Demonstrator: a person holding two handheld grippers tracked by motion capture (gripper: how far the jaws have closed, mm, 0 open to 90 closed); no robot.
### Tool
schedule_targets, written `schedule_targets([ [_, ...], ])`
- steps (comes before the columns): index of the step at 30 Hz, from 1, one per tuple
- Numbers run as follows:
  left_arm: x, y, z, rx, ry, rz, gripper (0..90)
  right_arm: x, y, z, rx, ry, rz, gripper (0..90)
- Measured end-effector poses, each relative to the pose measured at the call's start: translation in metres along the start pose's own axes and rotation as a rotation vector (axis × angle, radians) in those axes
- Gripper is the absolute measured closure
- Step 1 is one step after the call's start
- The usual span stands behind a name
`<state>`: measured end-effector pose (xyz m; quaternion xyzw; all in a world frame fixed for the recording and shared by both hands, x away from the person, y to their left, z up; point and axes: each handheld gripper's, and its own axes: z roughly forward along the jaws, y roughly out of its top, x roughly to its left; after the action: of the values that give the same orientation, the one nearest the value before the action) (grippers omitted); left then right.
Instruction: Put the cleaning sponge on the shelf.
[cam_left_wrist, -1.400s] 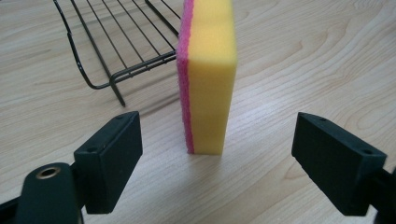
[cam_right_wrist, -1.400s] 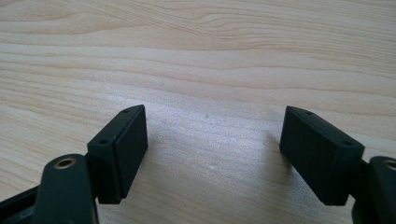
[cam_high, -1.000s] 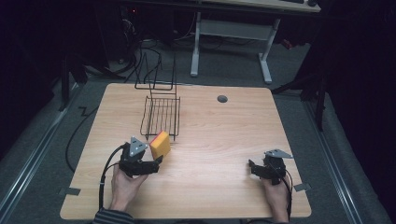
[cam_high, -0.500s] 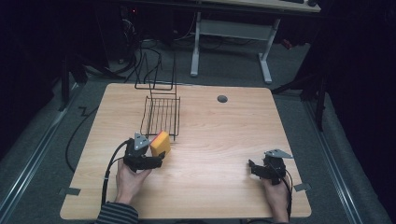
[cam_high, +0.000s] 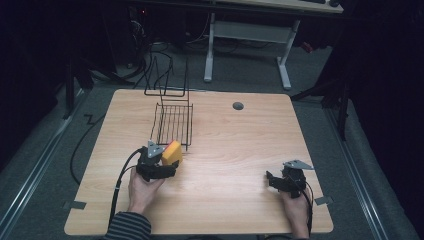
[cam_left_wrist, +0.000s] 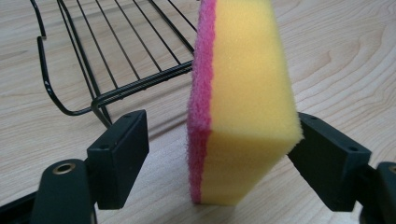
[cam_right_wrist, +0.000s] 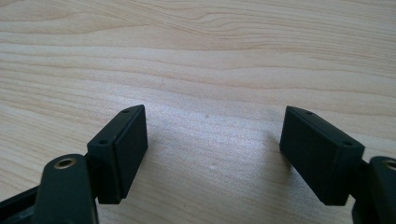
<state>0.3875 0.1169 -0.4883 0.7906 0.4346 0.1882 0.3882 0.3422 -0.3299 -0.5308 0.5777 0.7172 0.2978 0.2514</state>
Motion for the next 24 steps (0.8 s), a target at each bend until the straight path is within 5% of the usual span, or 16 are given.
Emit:
schedule_targets([
  [24,0.0,-0.001,0.015,0.008,-0.001,-0.011,36.9,0.0,0.0,0.0,0.0,0.001,-0.001,23.4],
])
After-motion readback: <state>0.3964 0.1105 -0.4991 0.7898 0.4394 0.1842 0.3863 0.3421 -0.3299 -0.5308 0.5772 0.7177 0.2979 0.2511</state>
